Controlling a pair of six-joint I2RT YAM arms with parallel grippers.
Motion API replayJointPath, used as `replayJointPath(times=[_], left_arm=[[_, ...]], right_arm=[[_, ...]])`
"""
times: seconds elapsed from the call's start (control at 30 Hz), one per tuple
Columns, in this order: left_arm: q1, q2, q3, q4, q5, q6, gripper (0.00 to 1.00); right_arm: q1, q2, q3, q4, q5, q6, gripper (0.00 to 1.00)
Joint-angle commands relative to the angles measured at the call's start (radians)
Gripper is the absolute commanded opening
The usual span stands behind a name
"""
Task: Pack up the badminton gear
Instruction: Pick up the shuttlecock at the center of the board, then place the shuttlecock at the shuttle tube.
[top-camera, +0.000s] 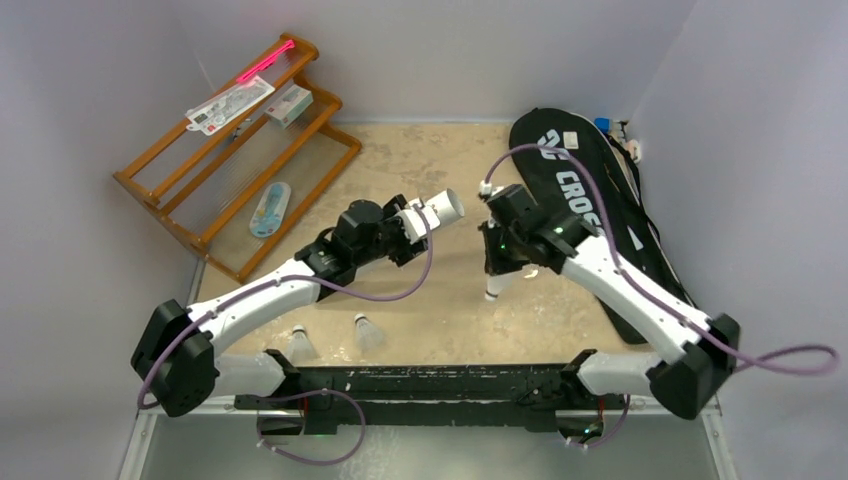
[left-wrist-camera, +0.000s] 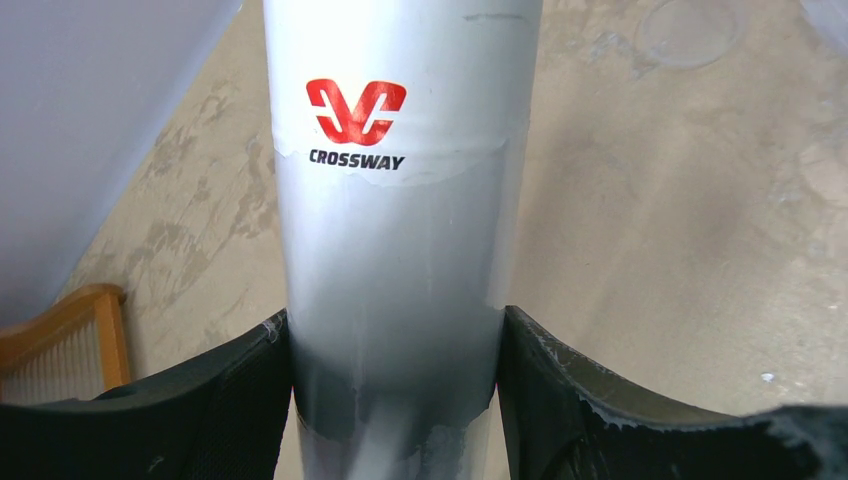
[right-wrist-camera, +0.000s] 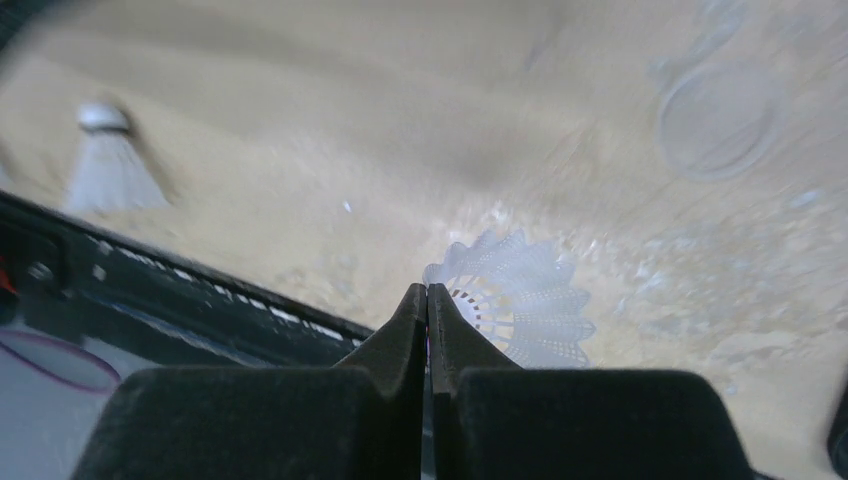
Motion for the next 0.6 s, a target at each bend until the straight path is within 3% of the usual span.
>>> replayJointPath(times=[0.0,0.27,0.57], left_arm=[[-0.009,-0.077,-0.011,0.11,0.126,-0.037,0.25],[-0.008,-0.141,-0.019,0.167,0.273,-0.083,0.25],[-0.008,-0.15,0.01,0.19,0.36,-0.135,0.26]], right_arm=[[0.003,-0.138,0.108,0.04,0.152,0.018,0.0],[0.004,-0.414,0.123,0.364,0.17,-0.072,0.0],[0.003,-0.402,0.253,0.529,0.037,-0.205,0.0]])
